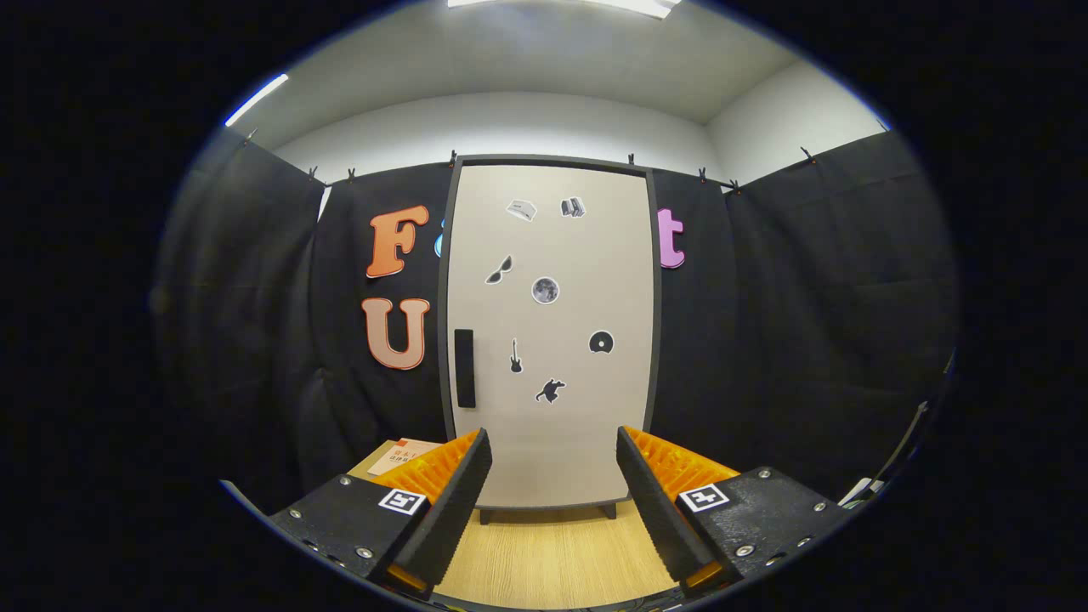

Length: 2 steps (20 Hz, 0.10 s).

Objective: Open the shoe cabinet door, grab the shoes and put them into the shoe cabinet, then close the shoe cabinet door.

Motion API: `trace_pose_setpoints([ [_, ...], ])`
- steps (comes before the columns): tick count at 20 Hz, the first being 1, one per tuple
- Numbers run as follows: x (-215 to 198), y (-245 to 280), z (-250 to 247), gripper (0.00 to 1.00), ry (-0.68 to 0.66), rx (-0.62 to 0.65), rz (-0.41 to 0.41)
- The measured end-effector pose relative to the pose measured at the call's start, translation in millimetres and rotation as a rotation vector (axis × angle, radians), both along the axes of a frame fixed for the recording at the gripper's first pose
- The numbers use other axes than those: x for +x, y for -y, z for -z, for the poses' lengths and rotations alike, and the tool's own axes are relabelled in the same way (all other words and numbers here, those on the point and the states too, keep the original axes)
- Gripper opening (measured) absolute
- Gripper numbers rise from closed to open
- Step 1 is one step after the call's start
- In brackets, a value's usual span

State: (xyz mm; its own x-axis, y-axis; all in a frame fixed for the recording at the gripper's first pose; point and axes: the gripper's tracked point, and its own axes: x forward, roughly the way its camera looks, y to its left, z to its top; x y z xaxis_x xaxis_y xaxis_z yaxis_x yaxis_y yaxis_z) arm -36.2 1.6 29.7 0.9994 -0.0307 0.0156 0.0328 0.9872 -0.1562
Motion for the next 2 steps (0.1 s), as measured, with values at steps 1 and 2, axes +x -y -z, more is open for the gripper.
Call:
trace_pose_setpoints([
  [1, 0.6, 0.0, -0.2, 0.93, 0.001, 0.001, 0.000],
  [2, 1.1, 0.7, -1.7, 0.93, 0.008, 0.001, 0.002],
])
